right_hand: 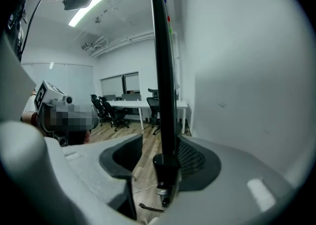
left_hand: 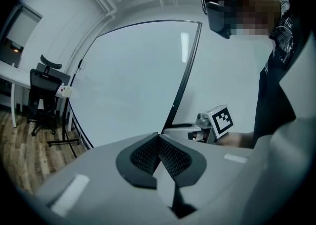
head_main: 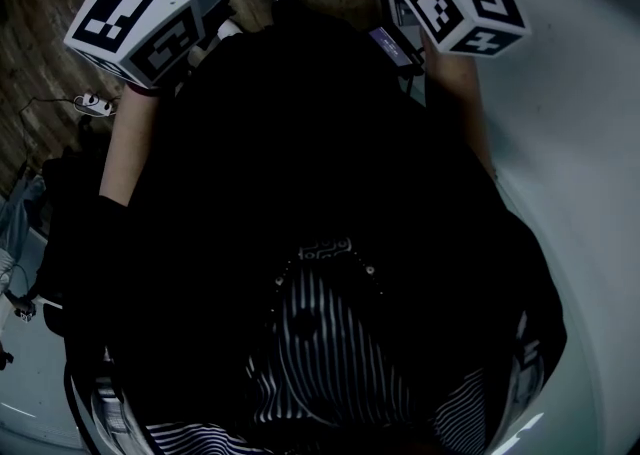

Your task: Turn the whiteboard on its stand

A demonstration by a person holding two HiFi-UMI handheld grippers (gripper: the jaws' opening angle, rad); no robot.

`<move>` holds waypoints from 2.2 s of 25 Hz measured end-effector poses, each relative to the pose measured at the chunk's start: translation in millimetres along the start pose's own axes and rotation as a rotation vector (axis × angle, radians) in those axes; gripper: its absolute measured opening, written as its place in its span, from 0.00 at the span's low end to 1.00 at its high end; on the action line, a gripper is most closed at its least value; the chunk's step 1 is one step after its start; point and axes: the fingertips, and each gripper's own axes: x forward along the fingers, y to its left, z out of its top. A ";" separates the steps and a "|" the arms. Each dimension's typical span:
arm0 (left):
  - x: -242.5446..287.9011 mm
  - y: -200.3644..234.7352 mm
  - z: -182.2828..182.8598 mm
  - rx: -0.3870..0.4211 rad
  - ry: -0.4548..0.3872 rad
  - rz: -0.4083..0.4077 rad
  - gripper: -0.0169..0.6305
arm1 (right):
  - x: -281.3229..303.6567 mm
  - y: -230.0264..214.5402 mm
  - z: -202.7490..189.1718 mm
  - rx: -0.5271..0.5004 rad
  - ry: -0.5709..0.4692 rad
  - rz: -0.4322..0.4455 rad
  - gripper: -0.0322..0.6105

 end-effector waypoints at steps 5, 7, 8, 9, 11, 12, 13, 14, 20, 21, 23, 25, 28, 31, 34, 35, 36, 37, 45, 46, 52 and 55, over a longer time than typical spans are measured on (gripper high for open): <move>8.5 2.3 -2.0 -0.023 0.004 0.019 0.03 | 4.4 -19.2 5.1 -0.012 0.010 -0.017 0.37; 8.6 3.0 1.2 -0.024 -0.007 0.030 0.03 | 6.8 -24.1 9.6 -0.003 -0.003 -0.014 0.37; 6.7 3.2 1.3 -0.025 -0.009 0.037 0.03 | 8.0 -23.9 10.3 -0.004 -0.006 -0.008 0.37; 5.3 3.7 0.5 -0.026 -0.007 0.043 0.03 | 9.6 -24.2 10.6 -0.006 -0.007 -0.006 0.37; 4.1 4.4 -0.3 -0.026 -0.005 0.054 0.03 | 12.3 -27.4 12.2 -0.003 -0.009 -0.018 0.34; 3.4 4.6 -0.4 -0.026 -0.003 0.058 0.03 | 12.6 -29.4 13.8 0.005 -0.011 -0.031 0.31; 1.9 4.9 -0.9 -0.025 0.003 0.064 0.03 | 12.2 -31.0 15.4 0.013 -0.015 -0.045 0.24; -0.2 5.2 -1.7 -0.024 0.010 0.071 0.03 | 11.0 -31.5 17.0 0.013 -0.021 -0.057 0.18; -10.0 6.9 -3.1 -0.041 0.008 0.090 0.03 | 2.6 -28.0 19.1 -0.035 -0.036 -0.084 0.15; -10.1 7.3 -3.9 -0.043 0.012 0.091 0.03 | 2.5 -27.5 19.1 -0.032 -0.035 -0.082 0.15; -9.8 7.4 -3.6 -0.047 0.021 0.092 0.03 | 2.9 -26.1 21.9 -0.030 -0.035 -0.076 0.15; -8.7 6.8 -0.6 -0.049 0.022 0.090 0.03 | 4.5 -26.1 25.9 -0.029 -0.036 -0.072 0.15; -6.8 7.6 -3.4 -0.051 0.020 0.088 0.03 | 10.5 -31.1 26.4 -0.027 -0.035 -0.076 0.15; -8.9 10.7 -11.7 -0.040 0.045 0.100 0.03 | 20.8 -41.2 30.1 -0.023 -0.039 -0.094 0.15; -14.2 14.4 -18.7 -0.052 0.056 0.117 0.03 | 32.1 -58.3 32.0 -0.023 -0.038 -0.105 0.15; -15.3 16.0 -19.3 -0.058 0.052 0.123 0.03 | 36.2 -64.6 33.1 -0.028 -0.038 -0.109 0.15; -16.4 17.5 -19.9 -0.061 0.048 0.129 0.03 | 40.4 -69.8 33.9 -0.034 -0.036 -0.112 0.15; -17.6 18.7 -20.8 -0.061 0.046 0.136 0.03 | 44.6 -73.2 34.3 -0.043 -0.034 -0.114 0.15; -19.8 21.2 -30.4 -0.065 0.046 0.163 0.03 | 62.3 -64.0 27.3 -0.088 -0.003 -0.138 0.14; -20.4 21.1 -32.1 -0.066 0.048 0.163 0.03 | 64.6 -59.6 27.0 -0.082 -0.005 -0.133 0.14; -17.4 17.8 -27.3 -0.058 0.046 0.165 0.03 | 83.0 -27.6 33.5 -0.034 -0.007 -0.101 0.14; -21.7 17.0 -24.4 -0.050 0.033 0.166 0.03 | 94.0 -8.1 36.5 -0.013 -0.009 -0.088 0.15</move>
